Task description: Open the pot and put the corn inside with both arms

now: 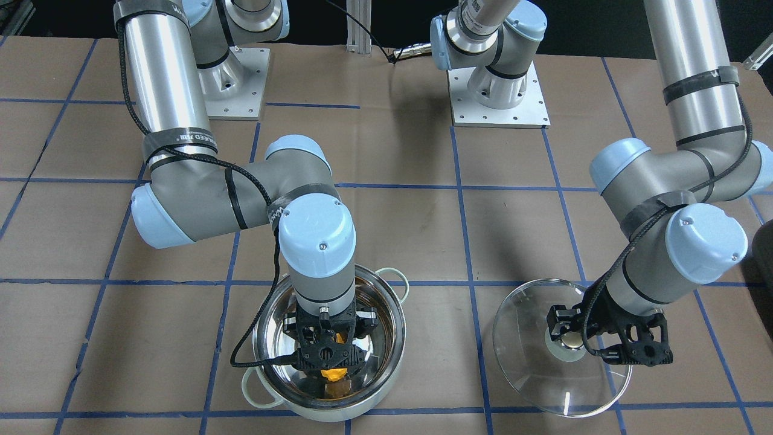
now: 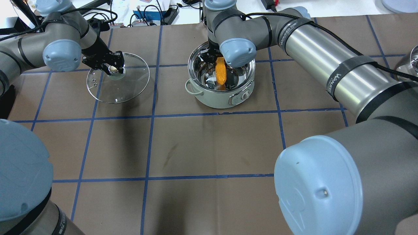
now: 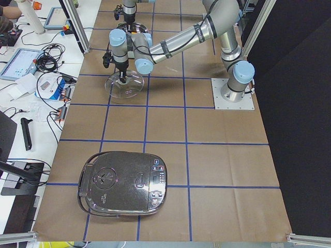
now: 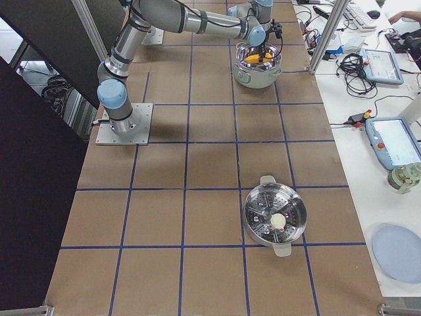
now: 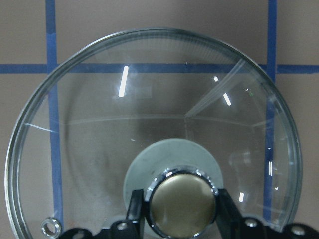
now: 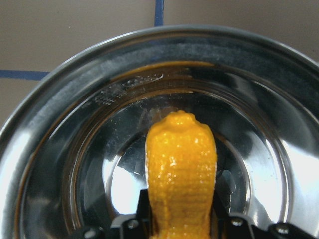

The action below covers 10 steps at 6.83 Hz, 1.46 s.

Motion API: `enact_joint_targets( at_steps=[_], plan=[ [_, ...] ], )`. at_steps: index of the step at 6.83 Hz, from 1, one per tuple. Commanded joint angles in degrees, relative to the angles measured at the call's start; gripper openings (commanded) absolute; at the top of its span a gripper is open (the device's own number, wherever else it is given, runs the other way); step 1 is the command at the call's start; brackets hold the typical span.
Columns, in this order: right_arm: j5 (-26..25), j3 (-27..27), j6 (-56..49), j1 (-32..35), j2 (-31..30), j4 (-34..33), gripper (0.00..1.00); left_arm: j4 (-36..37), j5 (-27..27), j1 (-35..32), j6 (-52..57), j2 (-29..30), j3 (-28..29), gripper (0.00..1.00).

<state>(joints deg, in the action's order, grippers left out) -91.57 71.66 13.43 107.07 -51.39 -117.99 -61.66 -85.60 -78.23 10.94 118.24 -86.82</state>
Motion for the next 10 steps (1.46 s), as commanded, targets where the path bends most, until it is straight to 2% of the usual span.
enact_joint_targets(
  at_steps=[1,2,3,4,5,7,8,9,10],
  plan=[
    [0.0,1.3,-0.1,0.1,1.6,-2.5,0.33,-0.1,-0.1,0.1,0.7,0.1,-0.2,1.00],
    [0.2,1.3,-0.2,0.0,2.1,-2.9,0.56,-0.2,-0.1,0.1,0.4,0.1,0.0,1.00],
    [0.0,1.3,-0.3,0.0,1.6,-2.7,0.94,-1.1,-0.4,0.0,-0.5,-0.1,1.5,1.00],
    [-0.2,1.4,-0.7,0.0,-0.4,-2.1,0.95,-5.4,-0.5,-1.0,-1.7,-2.7,2.0,1.00],
    [0.0,1.8,-0.9,-0.3,-4.6,1.2,0.95,-10.9,-0.5,-1.9,-8.2,-6.0,3.5,1.00],
    [0.4,2.0,-0.7,-2.9,-14.3,10.7,0.93,-25.7,-0.3,-5.3,-9.4,-14.4,6.7,1.00],
    [0.5,2.2,-1.3,-6.6,-19.6,18.7,0.91,-29.0,-0.5,-6.1,-9.4,-17.3,5.8,1.00],
    [1.5,3.7,-3.1,-10.7,-25.2,27.3,0.89,-28.9,-0.5,-8.0,-9.5,-18.0,5.2,1.00],
    [1.9,8.5,-5.7,-12.9,-30.1,29.3,0.86,-28.4,-0.5,-9.6,-9.4,-17.8,5.0,1.00]
  ],
)
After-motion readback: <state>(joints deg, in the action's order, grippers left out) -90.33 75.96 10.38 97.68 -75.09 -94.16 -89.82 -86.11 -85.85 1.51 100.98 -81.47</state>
